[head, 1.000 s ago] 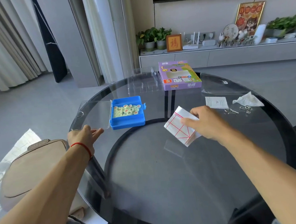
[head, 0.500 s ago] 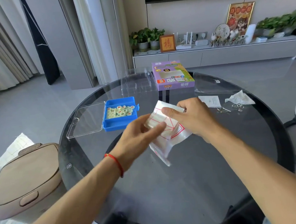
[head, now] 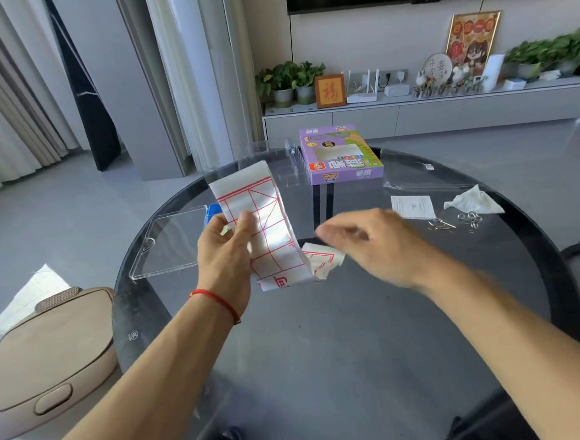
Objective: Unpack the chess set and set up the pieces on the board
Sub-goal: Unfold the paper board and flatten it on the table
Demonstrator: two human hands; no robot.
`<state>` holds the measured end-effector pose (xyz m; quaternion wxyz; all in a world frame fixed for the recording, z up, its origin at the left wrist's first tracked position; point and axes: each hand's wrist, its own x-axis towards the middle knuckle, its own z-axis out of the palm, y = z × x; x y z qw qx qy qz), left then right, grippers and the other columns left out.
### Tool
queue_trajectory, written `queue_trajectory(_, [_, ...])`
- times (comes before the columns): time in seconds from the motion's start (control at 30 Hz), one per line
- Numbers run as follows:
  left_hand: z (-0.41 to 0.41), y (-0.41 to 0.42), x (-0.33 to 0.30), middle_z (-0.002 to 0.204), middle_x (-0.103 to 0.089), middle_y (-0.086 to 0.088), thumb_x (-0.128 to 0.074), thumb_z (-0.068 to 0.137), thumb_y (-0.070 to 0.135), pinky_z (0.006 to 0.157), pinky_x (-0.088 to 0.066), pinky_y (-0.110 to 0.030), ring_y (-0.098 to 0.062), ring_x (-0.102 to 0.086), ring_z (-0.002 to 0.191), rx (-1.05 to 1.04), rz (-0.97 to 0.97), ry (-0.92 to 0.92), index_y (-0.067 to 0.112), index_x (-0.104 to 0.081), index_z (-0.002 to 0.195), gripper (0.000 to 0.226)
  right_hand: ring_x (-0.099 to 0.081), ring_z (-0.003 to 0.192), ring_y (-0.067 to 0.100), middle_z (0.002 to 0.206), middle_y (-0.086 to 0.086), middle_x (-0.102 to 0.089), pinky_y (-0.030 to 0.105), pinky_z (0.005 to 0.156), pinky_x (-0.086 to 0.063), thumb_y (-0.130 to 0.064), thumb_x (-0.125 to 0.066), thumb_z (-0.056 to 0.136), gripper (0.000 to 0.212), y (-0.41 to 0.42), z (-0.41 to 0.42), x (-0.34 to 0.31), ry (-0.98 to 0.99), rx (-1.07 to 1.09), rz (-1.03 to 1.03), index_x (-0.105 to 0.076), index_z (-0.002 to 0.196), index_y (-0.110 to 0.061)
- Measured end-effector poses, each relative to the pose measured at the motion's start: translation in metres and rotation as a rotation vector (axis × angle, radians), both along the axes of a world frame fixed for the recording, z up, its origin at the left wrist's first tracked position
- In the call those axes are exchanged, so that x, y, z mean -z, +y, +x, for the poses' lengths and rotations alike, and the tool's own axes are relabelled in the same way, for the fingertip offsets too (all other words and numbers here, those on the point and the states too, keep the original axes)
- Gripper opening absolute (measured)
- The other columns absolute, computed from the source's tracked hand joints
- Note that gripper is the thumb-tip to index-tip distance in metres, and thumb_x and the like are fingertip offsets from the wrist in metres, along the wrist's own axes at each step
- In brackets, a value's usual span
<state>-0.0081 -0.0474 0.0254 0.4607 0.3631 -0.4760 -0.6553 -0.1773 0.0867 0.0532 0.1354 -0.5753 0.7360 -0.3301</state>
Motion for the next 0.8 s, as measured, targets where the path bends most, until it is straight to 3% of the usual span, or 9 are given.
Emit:
queue_trajectory(0.07, [-0.004, 0.001, 0.000, 0.101, -0.069, -0.018, -0.062, 0.097, 0.022, 0.083, -0.055, -0.059, -0.033, -0.062, 0.089, 0.006, 0.003, 0.008, 0.004, -0.061, 0.114, 0.025, -0.060, 0.074, 0.000, 0.078, -0.019, -0.067, 0.019, 0.071, -0.046, -0.061, -0.061, 0.093, 0.036, -0.005, 0.023, 0.005, -0.054, -0.145, 0.037, -0.070, 0.088, -0.027])
queue_trajectory(0.13, [-0.008, 0.003, 0.001, 0.101, -0.068, -0.017, -0.062, 0.097, 0.024, 0.080, -0.054, -0.064, -0.032, -0.063, 0.087, 0.004, 0.008, 0.022, 0.007, -0.062, 0.113, 0.023, -0.043, 0.057, 0.009, 0.060, -0.007, -0.050, 0.033, 0.061, -0.043, -0.045, -0.068, 0.094, 0.039, -0.012, 0.034, 0.017, -0.012, -0.154, -0.020, -0.055, 0.070, -0.017])
queue_trajectory(0.23, [-0.013, 0.007, 0.001, 0.104, -0.071, -0.014, -0.061, 0.097, 0.033, 0.074, -0.061, -0.049, -0.020, -0.068, 0.079, -0.044, -0.004, -0.070, 0.013, -0.058, 0.116, 0.028, -0.048, 0.052, 0.011, 0.056, 0.002, -0.061, 0.035, 0.058, -0.047, -0.040, -0.073, 0.092, 0.040, -0.018, 0.032, 0.019, -0.109, -0.038, -0.085, -0.064, 0.066, -0.012])
queue_trajectory(0.33, [-0.010, 0.020, -0.003, 0.099, -0.066, 0.004, -0.064, 0.089, 0.051, 0.068, -0.049, -0.026, -0.002, -0.064, 0.077, -0.017, -0.115, -0.308, 0.023, -0.048, 0.127, 0.050, -0.060, 0.056, 0.018, 0.059, 0.001, -0.067, 0.035, 0.056, -0.051, -0.060, -0.075, 0.083, 0.048, -0.016, 0.029, 0.017, -0.056, 0.107, -0.102, -0.071, 0.066, -0.015])
queue_trajectory(0.4, [-0.010, 0.032, -0.004, 0.106, -0.069, 0.004, -0.070, 0.075, 0.061, 0.076, -0.052, -0.029, -0.007, -0.069, 0.089, 0.143, -0.147, -0.374, 0.027, -0.050, 0.129, 0.066, -0.061, 0.060, 0.022, 0.059, -0.001, -0.066, 0.038, 0.056, -0.051, -0.061, -0.077, 0.079, 0.049, -0.015, 0.030, 0.017, 0.036, 0.190, -0.086, -0.065, 0.061, -0.017])
queue_trajectory(0.47, [-0.013, 0.040, -0.002, 0.104, -0.074, 0.000, -0.077, 0.068, 0.056, 0.085, -0.058, -0.040, -0.013, -0.073, 0.091, 0.248, -0.095, -0.311, 0.026, -0.050, 0.130, 0.074, -0.058, 0.062, 0.023, 0.058, -0.001, -0.062, 0.037, 0.056, -0.049, -0.056, -0.076, 0.080, 0.051, -0.017, 0.033, 0.018, 0.104, 0.225, -0.088, -0.057, 0.058, -0.015])
queue_trajectory(0.57, [-0.015, 0.040, 0.000, 0.099, -0.076, -0.005, -0.079, 0.080, 0.025, 0.084, -0.059, -0.044, -0.018, -0.075, 0.088, 0.211, -0.082, -0.228, 0.020, -0.054, 0.124, 0.051, -0.056, 0.063, 0.026, 0.058, 0.000, -0.060, 0.036, 0.056, -0.045, -0.051, -0.077, 0.082, 0.050, -0.018, 0.035, 0.015, 0.118, 0.247, -0.096, -0.056, 0.060, -0.012])
queue_trajectory(0.67, [-0.012, 0.040, -0.003, 0.103, -0.075, -0.010, -0.072, 0.089, 0.020, 0.078, -0.058, -0.037, -0.020, -0.073, 0.094, 0.265, -0.063, -0.141, 0.013, -0.059, 0.122, 0.036, -0.046, 0.053, 0.017, 0.054, -0.004, -0.053, 0.031, 0.052, -0.038, -0.058, -0.080, 0.077, 0.058, -0.018, 0.029, 0.015, -0.096, 0.216, -0.053, -0.054, 0.061, -0.009])
queue_trajectory(0.8, [-0.007, 0.034, -0.008, 0.111, -0.074, -0.010, -0.070, 0.089, 0.032, 0.093, -0.056, -0.049, -0.027, -0.070, 0.106, 0.342, 0.042, -0.082, 0.012, -0.063, 0.122, 0.040, -0.036, 0.049, 0.010, 0.055, -0.006, -0.043, 0.025, 0.050, -0.031, -0.062, -0.078, 0.073, 0.053, -0.015, 0.021, 0.009, -0.568, 0.104, 0.029, -0.051, 0.060, -0.018])
